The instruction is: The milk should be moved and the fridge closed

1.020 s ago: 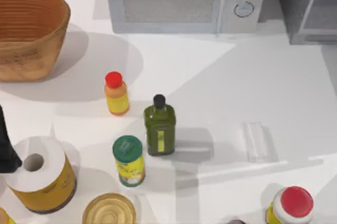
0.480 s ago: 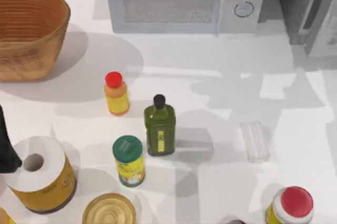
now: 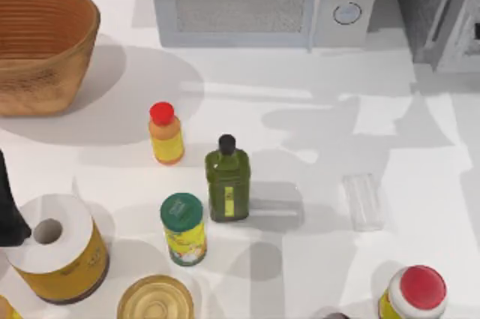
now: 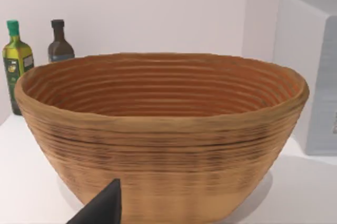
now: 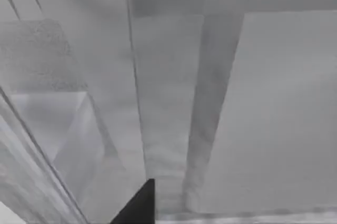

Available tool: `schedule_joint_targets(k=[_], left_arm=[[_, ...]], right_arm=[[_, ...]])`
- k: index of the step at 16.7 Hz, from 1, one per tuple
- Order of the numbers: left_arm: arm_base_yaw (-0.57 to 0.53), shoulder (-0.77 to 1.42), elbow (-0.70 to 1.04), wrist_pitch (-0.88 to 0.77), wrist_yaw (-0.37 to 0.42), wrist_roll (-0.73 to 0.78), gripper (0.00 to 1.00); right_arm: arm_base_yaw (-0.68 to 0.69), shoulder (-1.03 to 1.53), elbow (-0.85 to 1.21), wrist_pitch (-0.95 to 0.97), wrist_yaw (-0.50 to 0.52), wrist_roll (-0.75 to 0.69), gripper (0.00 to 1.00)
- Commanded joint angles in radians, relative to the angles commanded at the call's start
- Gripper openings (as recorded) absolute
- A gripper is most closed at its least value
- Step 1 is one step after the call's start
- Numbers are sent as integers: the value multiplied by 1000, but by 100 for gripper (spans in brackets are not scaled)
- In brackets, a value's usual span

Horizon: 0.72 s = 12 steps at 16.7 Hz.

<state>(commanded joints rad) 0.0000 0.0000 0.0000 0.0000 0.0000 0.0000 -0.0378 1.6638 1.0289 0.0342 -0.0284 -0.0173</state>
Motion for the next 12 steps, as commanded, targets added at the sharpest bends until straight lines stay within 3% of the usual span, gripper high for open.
schedule_joint_targets(k=[8, 12], left_arm=[[0, 0, 0, 0, 0, 0, 100], [0, 0, 0, 0, 0, 0, 100]], right_arm=[[0, 265, 358, -60, 6, 2, 100], [0, 321, 414, -79, 8, 4, 100]])
